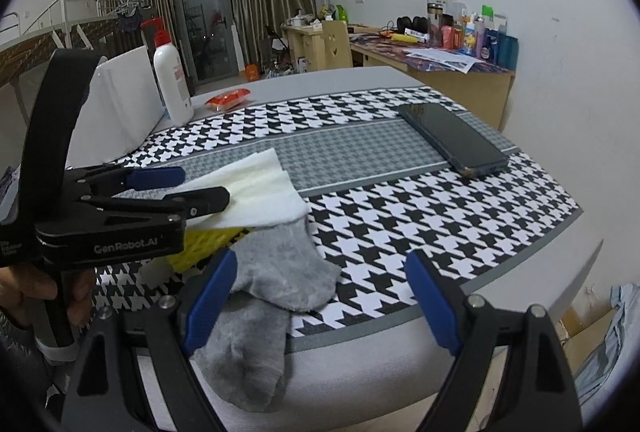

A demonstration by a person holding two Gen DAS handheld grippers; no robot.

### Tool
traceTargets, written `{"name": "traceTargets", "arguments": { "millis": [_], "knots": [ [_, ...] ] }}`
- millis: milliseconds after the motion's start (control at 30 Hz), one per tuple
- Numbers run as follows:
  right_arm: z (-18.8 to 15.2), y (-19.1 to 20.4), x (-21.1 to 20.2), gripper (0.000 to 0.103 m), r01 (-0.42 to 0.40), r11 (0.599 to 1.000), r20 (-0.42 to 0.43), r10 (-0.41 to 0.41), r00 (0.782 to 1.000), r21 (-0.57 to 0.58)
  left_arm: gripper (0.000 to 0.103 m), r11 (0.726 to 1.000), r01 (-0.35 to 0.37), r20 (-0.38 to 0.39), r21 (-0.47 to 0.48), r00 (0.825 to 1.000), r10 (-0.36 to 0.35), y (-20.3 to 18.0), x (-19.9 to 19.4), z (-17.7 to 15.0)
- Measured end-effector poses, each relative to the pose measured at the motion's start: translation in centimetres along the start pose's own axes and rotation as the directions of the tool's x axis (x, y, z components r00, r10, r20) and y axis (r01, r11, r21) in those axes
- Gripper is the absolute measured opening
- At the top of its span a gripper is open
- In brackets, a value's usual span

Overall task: Organize soft objects
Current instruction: 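Close the left tool on the white tissues while the right tool grasps the grey sock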

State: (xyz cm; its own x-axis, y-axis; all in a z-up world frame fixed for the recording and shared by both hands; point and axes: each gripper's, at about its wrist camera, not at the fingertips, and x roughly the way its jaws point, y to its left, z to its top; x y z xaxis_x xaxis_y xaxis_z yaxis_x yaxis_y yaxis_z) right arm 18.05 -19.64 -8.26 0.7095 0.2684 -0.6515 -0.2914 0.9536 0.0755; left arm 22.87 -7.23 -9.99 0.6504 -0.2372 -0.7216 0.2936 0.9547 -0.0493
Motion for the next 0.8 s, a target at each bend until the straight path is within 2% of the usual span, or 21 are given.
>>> {"name": "traceTargets", "arguments": {
  "millis": [100,167,233,267,333,500,767,800],
  "knots": [
    [-0.1,0.1,0.0,0.089,-0.010,1.000,-0.004,0.010,1.000,-0.004,0.055,1.000,0.007,-0.004,-0.004,1.000,-0.007,0.0,0.2,-0.1],
    [-0.2,0.2,0.1,0.089,-0.019,1.000,-0.010,0.019,1.000,-0.008,0.048,1.000,0.014,-0.011,-0.013,1.000,-0.014,0.1,0.4,0.0],
    [-0.4,0.4,0.2,0.089,-0.032,0.999,-0.016,0.032,0.999,-0.007,0.031,0.999,0.038,-0.013,-0.028,0.999,-0.039,0.2,0.4,0.0],
    [-0.4,0.4,0.2,0.089,-0.045,0.999,-0.019,0.044,0.999,-0.010,0.026,0.998,0.046,-0.011,-0.034,0.999,-0.047,0.4,0.3,0.0],
    [-0.6,0.7,0.3,0.089,-0.055,0.998,-0.027,0.054,0.998,-0.012,0.011,0.998,0.045,-0.007,-0.039,0.999,-0.045,0.5,0.2,-0.1],
    [-0.8,1.5,0.7,0.089,-0.080,0.996,-0.041,0.078,0.996,-0.031,0.005,0.996,0.063,-0.003,-0.057,0.998,-0.063,0.8,-0.1,-0.3],
    [-1.2,2.1,1.7,0.089,-0.080,0.996,-0.065,0.078,0.995,-0.041,0.005,0.994,0.067,0.026,-0.088,0.998,-0.065,1.6,-0.9,-0.3],
    [-1.2,2.1,1.8,0.085,-0.076,0.996,-0.065,0.073,0.995,-0.045,0.005,0.994,0.065,0.032,-0.089,0.998,-0.062,1.7,-1.0,-0.3]
  ]
}}
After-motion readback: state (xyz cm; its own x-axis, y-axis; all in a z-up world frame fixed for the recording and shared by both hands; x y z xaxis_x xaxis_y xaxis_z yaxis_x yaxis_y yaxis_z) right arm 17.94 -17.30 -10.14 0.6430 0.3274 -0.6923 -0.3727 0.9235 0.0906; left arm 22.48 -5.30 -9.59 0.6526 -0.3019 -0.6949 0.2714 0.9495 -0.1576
